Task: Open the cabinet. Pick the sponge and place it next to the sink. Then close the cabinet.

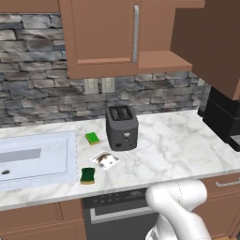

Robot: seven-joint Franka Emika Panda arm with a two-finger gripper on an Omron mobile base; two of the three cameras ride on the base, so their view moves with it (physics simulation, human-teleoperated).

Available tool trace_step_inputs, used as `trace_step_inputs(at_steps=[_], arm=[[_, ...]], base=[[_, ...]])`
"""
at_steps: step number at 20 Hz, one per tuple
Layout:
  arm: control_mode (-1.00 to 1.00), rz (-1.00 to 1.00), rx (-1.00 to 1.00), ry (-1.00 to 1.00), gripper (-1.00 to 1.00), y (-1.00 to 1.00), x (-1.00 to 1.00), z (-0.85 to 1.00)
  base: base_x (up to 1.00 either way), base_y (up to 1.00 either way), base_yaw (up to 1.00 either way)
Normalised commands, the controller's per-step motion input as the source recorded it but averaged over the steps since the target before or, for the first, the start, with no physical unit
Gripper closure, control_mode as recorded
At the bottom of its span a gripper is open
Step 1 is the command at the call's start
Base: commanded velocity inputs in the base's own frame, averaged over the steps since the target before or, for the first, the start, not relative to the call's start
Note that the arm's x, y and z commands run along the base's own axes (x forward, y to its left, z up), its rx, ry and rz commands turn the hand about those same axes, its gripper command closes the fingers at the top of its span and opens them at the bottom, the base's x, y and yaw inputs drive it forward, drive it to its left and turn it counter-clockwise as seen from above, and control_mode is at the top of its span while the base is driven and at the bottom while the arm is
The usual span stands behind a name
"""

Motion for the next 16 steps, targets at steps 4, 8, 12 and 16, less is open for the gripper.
trace_step_inputs(at_steps=[4, 8, 12, 16], arm=[[-1.0, 0.1, 0.0, 0.04, -1.0, -0.14, 0.14, 0.0], [-1.0, 0.11, 0.0, 0.01, -1.0, -0.18, 0.05, 0.0], [-1.0, 0.11, 0.0, 0.0, -1.0, -0.2, 0.0, 0.0], [-1.0, 0.12, 0.0, 0.0, -1.0, -0.2, 0.0, 0.0]], base=[[0.0, 0.0, 0.0], [0.0, 0.0, 0.0], [0.0, 0.0, 0.0], [0.0, 0.0, 0.0]])
